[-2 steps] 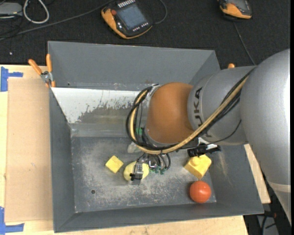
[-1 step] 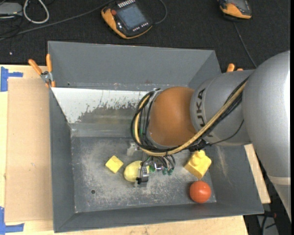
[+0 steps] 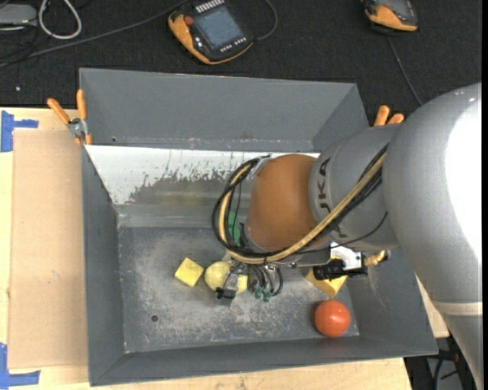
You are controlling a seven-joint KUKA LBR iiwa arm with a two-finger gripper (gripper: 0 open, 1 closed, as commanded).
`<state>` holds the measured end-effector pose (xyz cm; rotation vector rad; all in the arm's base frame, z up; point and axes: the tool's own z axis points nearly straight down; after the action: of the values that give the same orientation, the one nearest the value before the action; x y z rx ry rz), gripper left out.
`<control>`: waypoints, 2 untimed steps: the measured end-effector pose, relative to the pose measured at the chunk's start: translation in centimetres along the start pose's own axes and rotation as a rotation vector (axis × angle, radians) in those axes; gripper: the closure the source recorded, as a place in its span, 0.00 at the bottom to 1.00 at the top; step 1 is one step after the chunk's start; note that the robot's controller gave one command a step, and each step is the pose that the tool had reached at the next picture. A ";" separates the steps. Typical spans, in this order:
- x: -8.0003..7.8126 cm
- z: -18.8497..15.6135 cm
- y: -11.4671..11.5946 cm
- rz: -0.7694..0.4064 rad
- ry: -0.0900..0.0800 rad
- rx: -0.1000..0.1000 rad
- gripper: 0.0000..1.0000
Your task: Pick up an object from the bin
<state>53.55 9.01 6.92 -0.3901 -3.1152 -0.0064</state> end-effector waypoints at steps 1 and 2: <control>0.0 0.0 0.0 0.001 0.000 0.000 1.00; 0.1 -1.2 0.0 0.001 0.003 0.001 1.00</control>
Offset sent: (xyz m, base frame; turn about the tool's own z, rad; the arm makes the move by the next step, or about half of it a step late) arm 0.0000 0.0000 0.0318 0.0004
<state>53.45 8.99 8.13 -0.3918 -3.1124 -0.0061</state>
